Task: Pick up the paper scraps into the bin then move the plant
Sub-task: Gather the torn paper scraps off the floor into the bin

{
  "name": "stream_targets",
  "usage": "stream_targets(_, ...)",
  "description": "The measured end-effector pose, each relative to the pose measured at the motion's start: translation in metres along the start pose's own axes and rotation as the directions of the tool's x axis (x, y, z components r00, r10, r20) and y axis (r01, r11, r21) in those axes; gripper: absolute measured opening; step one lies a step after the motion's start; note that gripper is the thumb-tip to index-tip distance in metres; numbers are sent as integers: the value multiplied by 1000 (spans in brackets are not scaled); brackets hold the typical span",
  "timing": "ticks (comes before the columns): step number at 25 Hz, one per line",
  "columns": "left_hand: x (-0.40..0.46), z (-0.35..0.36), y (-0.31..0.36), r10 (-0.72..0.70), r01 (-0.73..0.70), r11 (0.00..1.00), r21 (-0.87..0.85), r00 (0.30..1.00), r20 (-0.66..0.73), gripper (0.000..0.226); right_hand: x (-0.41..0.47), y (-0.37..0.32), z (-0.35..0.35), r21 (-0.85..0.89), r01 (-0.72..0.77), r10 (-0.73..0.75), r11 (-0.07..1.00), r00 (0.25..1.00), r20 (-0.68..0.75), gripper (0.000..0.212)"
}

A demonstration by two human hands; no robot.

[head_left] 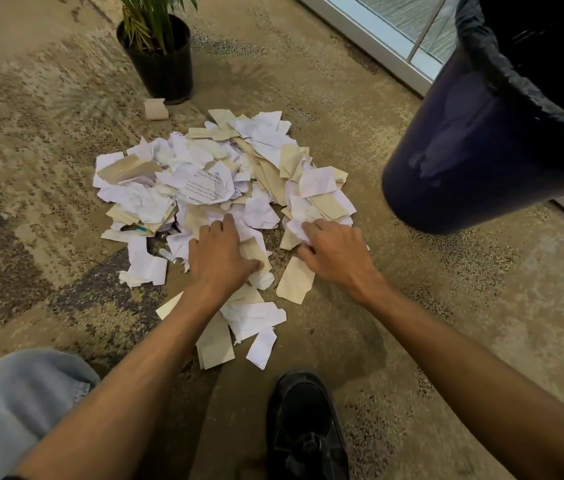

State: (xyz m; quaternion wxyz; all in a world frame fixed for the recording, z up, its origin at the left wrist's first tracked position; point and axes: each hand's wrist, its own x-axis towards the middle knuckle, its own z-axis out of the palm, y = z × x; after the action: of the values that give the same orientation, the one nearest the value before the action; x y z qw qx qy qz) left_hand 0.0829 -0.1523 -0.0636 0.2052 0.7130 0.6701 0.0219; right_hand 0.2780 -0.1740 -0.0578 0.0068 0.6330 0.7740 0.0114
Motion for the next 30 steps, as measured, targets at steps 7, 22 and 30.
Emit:
stream_targets(7, 2, -16, -5, -13, 3, 981, -192, 999, -48, 27, 2, 6, -13, -18, -89, 85, 996, 983, -163, 30)
stream_targets(22, -15, -128, 82, 27, -220, 556, -802, 968, -248, 15, -26, 47, -157, 766, -211, 522, 607, 833, -183, 39)
stream_targets(30, 0, -194, 258, 192, -392, 346, -853, 919, -344, 13, -51, 156, -283, 749, -171, 674, 639, 594, -439, 34)
